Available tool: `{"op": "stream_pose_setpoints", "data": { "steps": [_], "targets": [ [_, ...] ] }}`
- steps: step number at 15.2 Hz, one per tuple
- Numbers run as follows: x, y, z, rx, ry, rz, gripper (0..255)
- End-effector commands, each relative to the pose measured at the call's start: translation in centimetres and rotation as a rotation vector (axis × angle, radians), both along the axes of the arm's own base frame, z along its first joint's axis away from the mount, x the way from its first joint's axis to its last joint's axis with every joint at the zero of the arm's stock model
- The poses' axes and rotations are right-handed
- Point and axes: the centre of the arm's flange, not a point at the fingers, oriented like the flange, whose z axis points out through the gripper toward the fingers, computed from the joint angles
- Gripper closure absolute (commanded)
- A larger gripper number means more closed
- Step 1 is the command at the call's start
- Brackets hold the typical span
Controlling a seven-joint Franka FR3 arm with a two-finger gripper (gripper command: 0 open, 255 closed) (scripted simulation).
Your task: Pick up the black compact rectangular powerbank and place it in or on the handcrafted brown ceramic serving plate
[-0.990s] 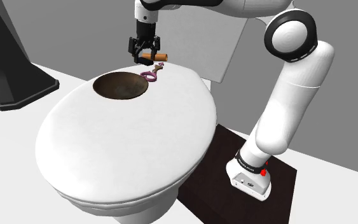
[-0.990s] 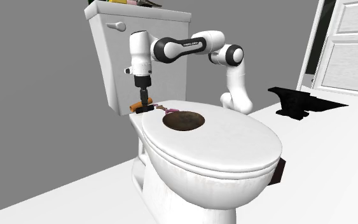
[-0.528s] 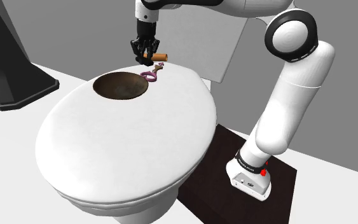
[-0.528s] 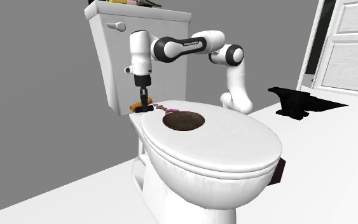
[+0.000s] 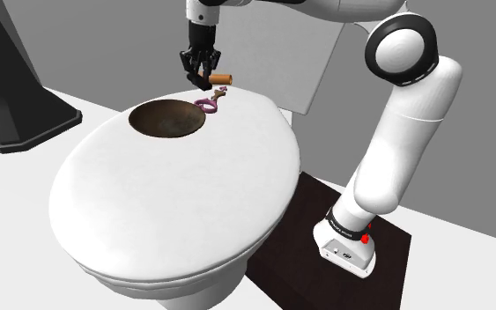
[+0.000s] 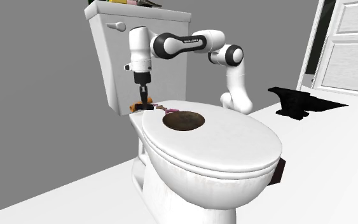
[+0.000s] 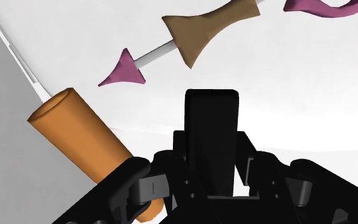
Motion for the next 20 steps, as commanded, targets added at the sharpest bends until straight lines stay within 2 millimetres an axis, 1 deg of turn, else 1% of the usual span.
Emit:
{"op": "stream_pose_setpoints", "data": {
  "steps": [1, 15, 20],
  "targets": [
    [0.0, 0.0, 1.0, 0.0, 0.0, 0.0, 255],
    [0.0, 0.0, 8.4, 0.0, 0.0, 0.0, 255],
    [-3.4, 5.6, 8.4, 0.0, 0.0, 0.0, 255]
  ]
}}
